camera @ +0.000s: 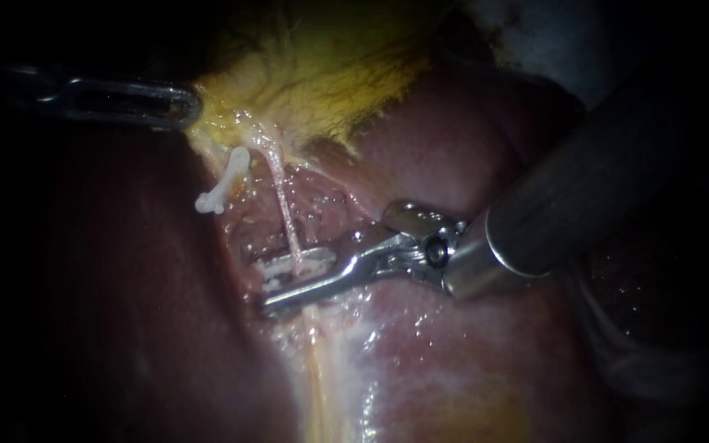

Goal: Clipping second clip right tube

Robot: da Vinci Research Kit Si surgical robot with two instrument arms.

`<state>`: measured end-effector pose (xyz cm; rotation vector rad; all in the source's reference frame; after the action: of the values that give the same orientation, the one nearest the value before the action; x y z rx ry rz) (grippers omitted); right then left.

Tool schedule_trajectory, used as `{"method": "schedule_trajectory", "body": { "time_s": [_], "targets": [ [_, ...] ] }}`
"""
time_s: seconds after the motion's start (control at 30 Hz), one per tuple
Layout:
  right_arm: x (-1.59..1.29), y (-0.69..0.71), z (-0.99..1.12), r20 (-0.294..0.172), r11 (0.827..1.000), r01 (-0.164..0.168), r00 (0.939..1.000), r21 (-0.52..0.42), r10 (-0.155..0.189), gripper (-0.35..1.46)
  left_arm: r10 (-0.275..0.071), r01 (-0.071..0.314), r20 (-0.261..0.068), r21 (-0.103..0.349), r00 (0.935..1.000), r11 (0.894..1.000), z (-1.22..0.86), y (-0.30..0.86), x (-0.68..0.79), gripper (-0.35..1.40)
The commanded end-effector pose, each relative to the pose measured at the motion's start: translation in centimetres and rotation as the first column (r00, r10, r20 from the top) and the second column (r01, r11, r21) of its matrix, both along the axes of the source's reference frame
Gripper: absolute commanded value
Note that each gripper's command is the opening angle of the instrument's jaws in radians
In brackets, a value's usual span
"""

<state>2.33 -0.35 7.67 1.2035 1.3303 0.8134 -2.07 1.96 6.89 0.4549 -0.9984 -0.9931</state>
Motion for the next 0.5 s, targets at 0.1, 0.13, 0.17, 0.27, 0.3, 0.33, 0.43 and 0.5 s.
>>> {"method": "schedule_trajectory", "body": {
  "time_s": [0.1, 0.13, 0.17, 0.27, 0.3, 0.33, 0.43, 0.5],
  "targets": [
    [-0.07, 0.02, -0.01, 0.003, 1.0, 0.005, 1.0, 0.0, -0.005, 0.54, -0.001, 0.001, -0.001, 0.0, 1.0, 1.0, 0.0, 0.0, 0.0, -0.35],
    [-0.1, 0.02, -0.01, 0.001, 1.0, 0.013, 0.9999, -0.002, -0.013, 0.52, -0.001, 0.001, -0.001, 0.0, 1.0, 1.0, 0.0, 0.0, 0.0, -0.35],
    [-0.13, 0.03, -0.01, 0.002, 1.0, 0.014, 0.9999, -0.002, -0.014, 0.52, -0.001, 0.001, -0.001, 0.0, 1.0, 1.0, 0.0, 0.0, 0.0, -0.35],
    [-0.18, 0.03, -0.01, 0.005, 1.0, 0.02, 0.9998, 0.002, -0.02, 0.51, -0.001, 0.001, -0.001, 0.0, 1.0, 1.0, 0.0, 0.0, 0.0, -0.35],
    [-0.19, 0.02, -0.01, 0.005, 1.0, 0.021, 0.9998, 0.002, -0.021, 0.51, -0.001, 0.001, -0.001, 0.0, 1.0, 1.0, 0.0, 0.0, 0.0, -0.35],
    [-0.2, 0.02, -0.01, 0.004, 1.0, 0.025, 0.9997, 0.001, -0.025, 0.51, -0.001, 0.001, -0.001, 0.0, 1.0, 1.0, 0.0, 0.0, 0.0, -0.35],
    [-0.22, 0.05, -0.04, 0.004, 1.0, 0.029, 0.9996, 0.004, -0.029, 0.51, -0.001, 0.001, -0.001, 0.0, 1.0, 1.0, 0.0, 0.0, 0.0, -0.35],
    [-0.24, 0.08, -0.07, 0.005, 0.999, 0.032, 0.9995, 0.006, -0.032, 0.51, -0.001, 0.001, -0.001, 0.0, 1.0, 1.0, 0.0, 0.0, 0.0, -0.35]
  ]
}}
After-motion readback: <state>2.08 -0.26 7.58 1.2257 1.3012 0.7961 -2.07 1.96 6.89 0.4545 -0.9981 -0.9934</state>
